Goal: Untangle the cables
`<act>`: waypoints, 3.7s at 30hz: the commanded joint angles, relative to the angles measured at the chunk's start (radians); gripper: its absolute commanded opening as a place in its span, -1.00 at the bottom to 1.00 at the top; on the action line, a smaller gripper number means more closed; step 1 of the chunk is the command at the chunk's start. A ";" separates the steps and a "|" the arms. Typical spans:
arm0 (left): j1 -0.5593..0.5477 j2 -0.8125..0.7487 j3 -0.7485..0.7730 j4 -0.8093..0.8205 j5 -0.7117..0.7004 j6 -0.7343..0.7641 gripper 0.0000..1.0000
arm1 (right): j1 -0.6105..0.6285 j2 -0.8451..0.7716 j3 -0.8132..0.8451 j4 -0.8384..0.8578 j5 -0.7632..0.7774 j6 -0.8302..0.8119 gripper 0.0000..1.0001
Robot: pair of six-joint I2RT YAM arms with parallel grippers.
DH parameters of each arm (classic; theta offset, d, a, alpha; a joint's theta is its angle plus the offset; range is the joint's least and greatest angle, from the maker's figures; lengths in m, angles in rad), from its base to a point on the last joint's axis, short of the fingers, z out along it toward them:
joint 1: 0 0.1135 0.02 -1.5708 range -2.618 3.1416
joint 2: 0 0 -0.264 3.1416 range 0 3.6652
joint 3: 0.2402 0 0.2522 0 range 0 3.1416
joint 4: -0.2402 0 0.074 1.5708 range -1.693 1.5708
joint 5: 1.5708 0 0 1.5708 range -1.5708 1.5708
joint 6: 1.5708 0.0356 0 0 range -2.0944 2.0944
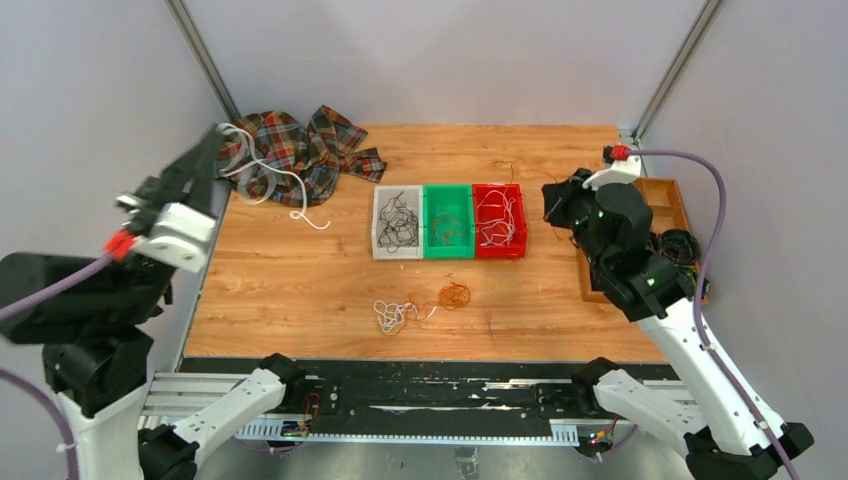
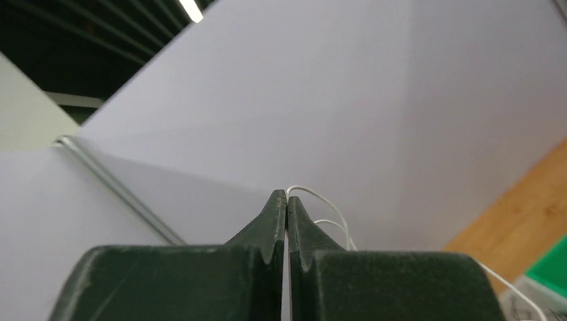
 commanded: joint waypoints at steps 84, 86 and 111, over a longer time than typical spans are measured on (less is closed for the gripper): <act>-0.006 -0.112 -0.094 -0.141 0.101 -0.122 -0.99 | 0.167 0.846 0.369 0.183 -0.024 0.177 -0.99; -0.006 -0.114 -0.094 -0.145 0.096 -0.112 -0.99 | 0.168 0.874 0.355 0.245 -0.019 0.182 -0.99; -0.006 -0.118 -0.118 -0.126 0.091 -0.099 -0.99 | 0.185 0.811 0.088 0.409 0.041 0.113 -0.26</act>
